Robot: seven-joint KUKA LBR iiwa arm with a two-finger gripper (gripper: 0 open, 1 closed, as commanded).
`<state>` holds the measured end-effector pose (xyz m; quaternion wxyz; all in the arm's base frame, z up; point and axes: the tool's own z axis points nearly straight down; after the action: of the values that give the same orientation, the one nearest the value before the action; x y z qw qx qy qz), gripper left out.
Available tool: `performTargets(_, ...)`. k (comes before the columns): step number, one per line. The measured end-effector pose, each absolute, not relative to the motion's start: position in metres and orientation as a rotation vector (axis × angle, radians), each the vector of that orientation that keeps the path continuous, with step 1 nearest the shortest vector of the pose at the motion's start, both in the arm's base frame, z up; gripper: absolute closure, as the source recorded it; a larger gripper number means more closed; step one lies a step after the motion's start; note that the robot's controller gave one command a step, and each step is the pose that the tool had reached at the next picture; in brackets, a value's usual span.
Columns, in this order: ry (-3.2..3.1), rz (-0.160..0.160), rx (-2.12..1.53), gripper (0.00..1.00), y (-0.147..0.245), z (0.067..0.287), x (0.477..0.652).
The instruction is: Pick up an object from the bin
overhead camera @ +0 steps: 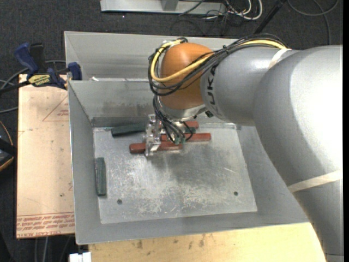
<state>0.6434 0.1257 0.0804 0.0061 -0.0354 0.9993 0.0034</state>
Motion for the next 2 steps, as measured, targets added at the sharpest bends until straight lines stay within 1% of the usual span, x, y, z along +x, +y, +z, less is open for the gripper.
performTargets(1, 3.128, 0.01, -0.112, 1.0, 0.126, 0.081, 0.643)
performTargets(2, 3.117, 0.002, -0.303, 1.0, 0.141, 0.114, 0.637)
